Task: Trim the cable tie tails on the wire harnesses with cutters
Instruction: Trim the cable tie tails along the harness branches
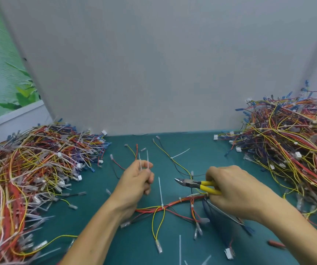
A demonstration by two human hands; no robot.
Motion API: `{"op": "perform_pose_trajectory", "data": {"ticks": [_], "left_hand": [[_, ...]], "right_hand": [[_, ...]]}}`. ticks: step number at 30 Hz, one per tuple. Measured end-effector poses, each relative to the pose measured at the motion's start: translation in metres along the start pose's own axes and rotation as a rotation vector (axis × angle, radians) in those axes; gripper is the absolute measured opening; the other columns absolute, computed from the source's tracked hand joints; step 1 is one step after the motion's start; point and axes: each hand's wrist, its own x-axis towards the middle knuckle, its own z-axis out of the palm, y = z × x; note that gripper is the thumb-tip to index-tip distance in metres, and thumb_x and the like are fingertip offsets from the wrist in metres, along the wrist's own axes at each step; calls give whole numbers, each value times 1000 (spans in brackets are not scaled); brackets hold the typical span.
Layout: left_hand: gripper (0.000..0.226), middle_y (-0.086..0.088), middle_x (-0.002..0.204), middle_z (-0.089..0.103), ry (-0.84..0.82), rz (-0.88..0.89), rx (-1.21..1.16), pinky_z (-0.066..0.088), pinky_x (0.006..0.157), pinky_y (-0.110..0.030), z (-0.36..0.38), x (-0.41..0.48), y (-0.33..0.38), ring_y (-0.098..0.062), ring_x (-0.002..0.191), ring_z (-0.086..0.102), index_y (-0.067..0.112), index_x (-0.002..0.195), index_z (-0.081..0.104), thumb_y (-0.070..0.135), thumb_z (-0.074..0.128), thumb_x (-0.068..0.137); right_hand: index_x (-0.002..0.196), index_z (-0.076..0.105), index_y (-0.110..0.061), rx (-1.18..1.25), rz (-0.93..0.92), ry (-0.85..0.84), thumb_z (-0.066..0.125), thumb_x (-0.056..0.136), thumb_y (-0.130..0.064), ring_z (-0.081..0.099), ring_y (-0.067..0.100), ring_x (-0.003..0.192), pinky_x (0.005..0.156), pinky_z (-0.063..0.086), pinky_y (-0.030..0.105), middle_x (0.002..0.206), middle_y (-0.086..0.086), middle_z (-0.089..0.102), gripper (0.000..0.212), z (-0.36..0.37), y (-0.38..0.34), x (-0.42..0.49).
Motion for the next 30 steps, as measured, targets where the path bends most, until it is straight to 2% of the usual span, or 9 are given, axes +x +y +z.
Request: {"op": "perform_pose_trajectory", "data": {"ticks": [4,7,11,14,17,20,22,25,30], "left_hand": [[24,1,52,47,34,-149,-74,32,47,-27,-4,-4,-2,-14,43,37,14,85,38,-7,26,89],[28,-2,57,51,74,-226,-111,30,46,-24,-3,-7,-6,-16,45,42,16,80,37,-8,25,87],[28,2,53,40,55,-233,-9,14,42,-18,0,-8,-9,-9,41,21,17,67,42,-6,29,76],[17,8,51,36,33,-152,186,21,46,-21,-1,-7,-5,-11,43,25,19,54,50,23,51,71],[44,7,58,41,6,3,531,29,59,-30,-5,-1,-9,-13,57,35,9,62,58,51,59,73],[46,7,52,26,-118,17,687,18,56,-33,-5,0,-15,-14,54,24,15,55,36,42,60,84],[44,5,55,23,-188,28,732,16,57,-33,-6,2,-18,-15,55,21,16,58,33,36,60,85],[37,2,58,29,-231,24,662,21,58,-31,-10,3,-20,-14,57,25,8,59,45,30,63,83],[22,7,57,43,-226,-10,525,27,59,-28,-15,5,-22,-10,56,34,7,72,65,26,69,81]], "right_hand": [[94,43,-21,77,-30,-116,51,82,-32,52,23,86,73,47,38,92,-2,54,19,-4,-12,-2],[95,50,-20,-17,-74,-131,52,85,-36,54,26,90,71,46,36,94,-1,54,20,-6,-22,4],[100,60,-26,-164,-85,-99,54,82,-41,57,26,98,67,41,32,101,-5,57,25,-6,-26,13],[94,60,-25,-177,-75,-103,52,81,-41,57,27,93,63,37,31,95,-4,56,22,-2,-27,15],[82,53,-22,-167,-80,-122,51,78,-39,55,29,85,59,35,31,84,-2,52,17,3,-25,16],[79,53,-21,-160,-83,-131,50,77,-36,54,31,81,58,35,30,78,-1,49,15,6,-23,17],[78,53,-19,-170,-95,-122,50,76,-34,52,32,77,57,34,30,75,0,48,15,7,-25,19],[71,48,-18,-194,-117,-123,52,75,-35,49,32,73,52,29,29,70,0,44,18,10,-28,20],[63,44,-18,-200,-105,-147,61,68,-34,44,29,65,46,22,27,64,-1,42,24,10,-30,20]]}}
